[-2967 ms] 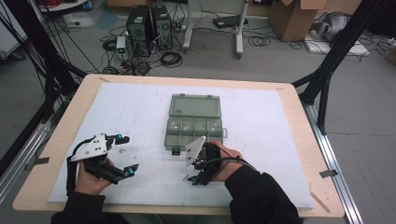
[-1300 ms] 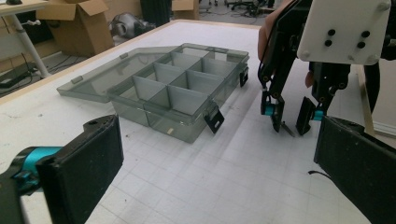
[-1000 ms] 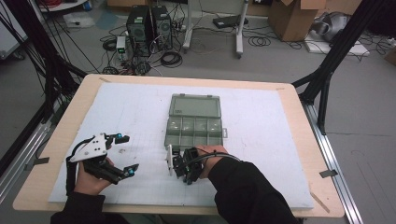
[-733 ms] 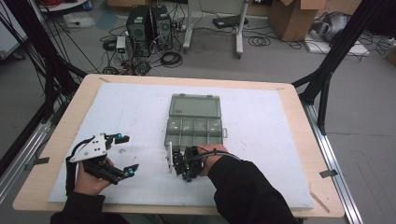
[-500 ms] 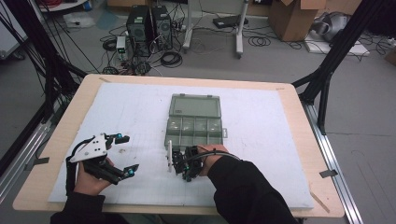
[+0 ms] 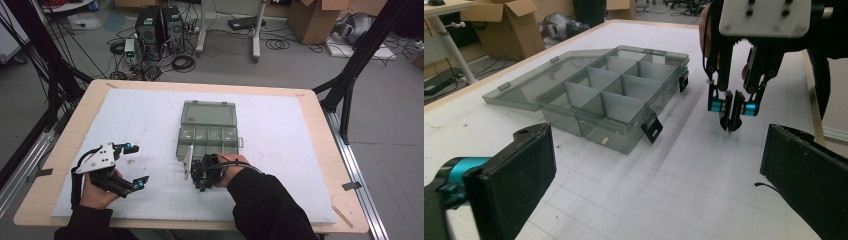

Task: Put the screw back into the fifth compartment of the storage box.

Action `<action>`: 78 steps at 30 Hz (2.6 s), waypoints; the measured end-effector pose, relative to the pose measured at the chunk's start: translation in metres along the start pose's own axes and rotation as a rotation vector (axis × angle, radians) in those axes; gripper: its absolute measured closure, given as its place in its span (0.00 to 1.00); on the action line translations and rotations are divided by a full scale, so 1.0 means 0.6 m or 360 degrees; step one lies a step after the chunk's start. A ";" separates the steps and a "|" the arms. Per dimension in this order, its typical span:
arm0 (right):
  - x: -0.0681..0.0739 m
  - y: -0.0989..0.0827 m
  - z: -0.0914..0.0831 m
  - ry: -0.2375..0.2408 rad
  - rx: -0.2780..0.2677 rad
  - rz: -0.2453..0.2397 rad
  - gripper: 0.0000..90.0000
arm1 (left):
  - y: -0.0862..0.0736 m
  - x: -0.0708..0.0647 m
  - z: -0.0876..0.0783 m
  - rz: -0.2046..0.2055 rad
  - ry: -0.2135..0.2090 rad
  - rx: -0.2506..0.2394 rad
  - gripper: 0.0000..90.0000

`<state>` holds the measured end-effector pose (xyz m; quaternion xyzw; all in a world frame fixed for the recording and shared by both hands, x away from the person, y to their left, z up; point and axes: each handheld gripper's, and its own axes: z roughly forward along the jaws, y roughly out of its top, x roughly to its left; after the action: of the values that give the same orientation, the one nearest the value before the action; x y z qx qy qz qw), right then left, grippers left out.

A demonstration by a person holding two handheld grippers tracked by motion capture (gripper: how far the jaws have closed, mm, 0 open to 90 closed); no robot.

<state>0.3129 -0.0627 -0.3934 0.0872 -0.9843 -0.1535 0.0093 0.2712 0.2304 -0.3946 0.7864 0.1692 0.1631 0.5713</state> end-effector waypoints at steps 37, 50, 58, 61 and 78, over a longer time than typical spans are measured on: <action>-0.069 -0.003 -0.101 -0.0266 -0.0577 0.0187 0.95 | 0.001 0.000 0.001 -0.0005 -0.0005 -0.0009 0.02; -0.135 0.018 -0.069 -0.0270 -0.0483 0.0339 0.95 | 0.001 0.000 0.000 0.0003 -0.0008 -0.0011 0.02; -0.155 0.014 -0.052 -0.0262 -0.0414 0.0416 0.95 | 0.001 0.000 -0.002 0.0000 -0.0005 -0.0018 0.02; -0.156 0.016 -0.050 -0.0263 -0.0425 0.0395 0.95 | 0.002 0.000 -0.002 0.0004 -0.0004 -0.0018 0.02; -0.140 0.015 -0.062 -0.0290 -0.0388 0.0371 0.78 | 0.002 0.000 -0.004 -0.0003 -0.0002 -0.0023 0.02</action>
<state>0.3960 -0.0511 -0.3544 -0.0436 -0.9586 -0.2766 -0.0516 0.2706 0.2320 -0.3929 0.7823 0.1683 0.1633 0.5771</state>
